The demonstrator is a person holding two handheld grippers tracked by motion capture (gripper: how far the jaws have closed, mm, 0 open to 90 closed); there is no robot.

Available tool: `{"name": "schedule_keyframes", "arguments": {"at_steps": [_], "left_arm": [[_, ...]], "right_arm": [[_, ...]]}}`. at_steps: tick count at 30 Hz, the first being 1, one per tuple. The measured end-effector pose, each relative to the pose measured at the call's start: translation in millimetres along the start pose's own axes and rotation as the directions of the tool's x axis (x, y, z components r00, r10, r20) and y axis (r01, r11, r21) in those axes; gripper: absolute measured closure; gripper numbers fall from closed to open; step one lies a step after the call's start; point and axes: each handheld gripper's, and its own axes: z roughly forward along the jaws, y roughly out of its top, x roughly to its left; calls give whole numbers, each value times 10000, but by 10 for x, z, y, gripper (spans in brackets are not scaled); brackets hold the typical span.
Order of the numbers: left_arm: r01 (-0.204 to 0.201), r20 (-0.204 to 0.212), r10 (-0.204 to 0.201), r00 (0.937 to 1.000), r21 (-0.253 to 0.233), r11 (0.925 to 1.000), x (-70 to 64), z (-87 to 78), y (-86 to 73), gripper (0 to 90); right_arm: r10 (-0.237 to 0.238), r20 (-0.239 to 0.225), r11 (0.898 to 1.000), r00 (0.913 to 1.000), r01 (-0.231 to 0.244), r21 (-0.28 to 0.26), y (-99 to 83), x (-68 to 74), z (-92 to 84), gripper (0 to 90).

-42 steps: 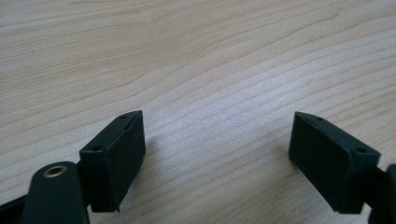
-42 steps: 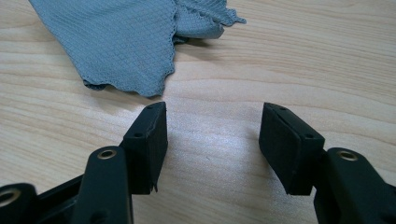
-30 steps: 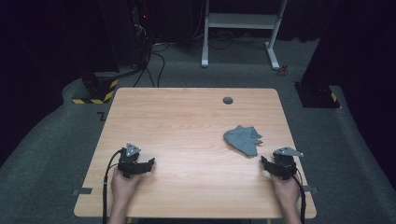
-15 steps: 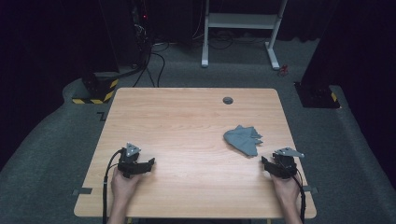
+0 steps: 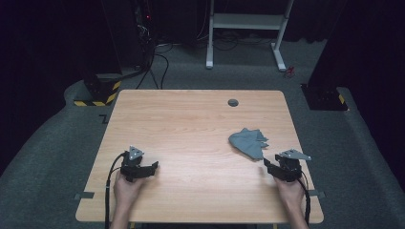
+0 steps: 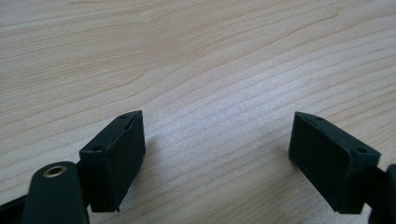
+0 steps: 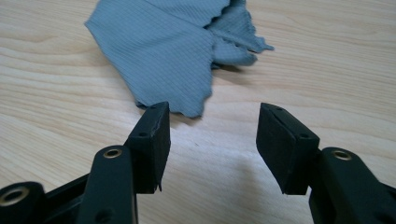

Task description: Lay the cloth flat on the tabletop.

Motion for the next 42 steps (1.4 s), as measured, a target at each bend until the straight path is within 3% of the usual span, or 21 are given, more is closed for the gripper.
{"name": "schedule_keyframes", "arguments": {"at_steps": [13, 19, 26, 31, 34, 37, 38, 42], "left_arm": [[-7, -1, 7, 10000, 4, 10000, 1, 0, 0, 190], [-3, 1, 3, 10000, 2, 10000, 0, 0, 0, 190], [-4, 15, 4, 10000, -4, 10000, 0, 2, 1, 190], [-15, 16, 15, 10000, 5, 10000, 0, 1, 1, 190], [-16, 16, 16, 10000, 6, 10000, 0, 1, 1, 190], [-12, 15, 12, 10000, 6, 10000, -1, 1, 1, 190], [-21, 14, 21, 10000, 21, 10000, -1, 0, 1, 190], [-22, 13, 22, 10000, 22, 10000, -1, 0, 1, 190]], "right_arm": [[-461, -462, 9988, 9979, 454, -161, 223, 157, 138, 443], [-759, -776, 9971, 9941, 762, 1, 451, 306, 330, 416], [-592, -409, 9972, 9974, 609, 426, 587, 331, 568, 389], [-579, -140, 9931, 9982, 590, 1011, 558, 327, 715, 390], [-743, 174, 9915, 9971, 720, 1080, 510, 359, 756, 436], [-861, 196, 9913, 9961, 837, 1014, 506, 361, 750, 504], [-926, 198, 9904, 9955, 900, 1054, 503, 370, 730, 647], [-1255, 229, 9864, 9918, 1223, 1103, 511, 381, 721, 825]]}}
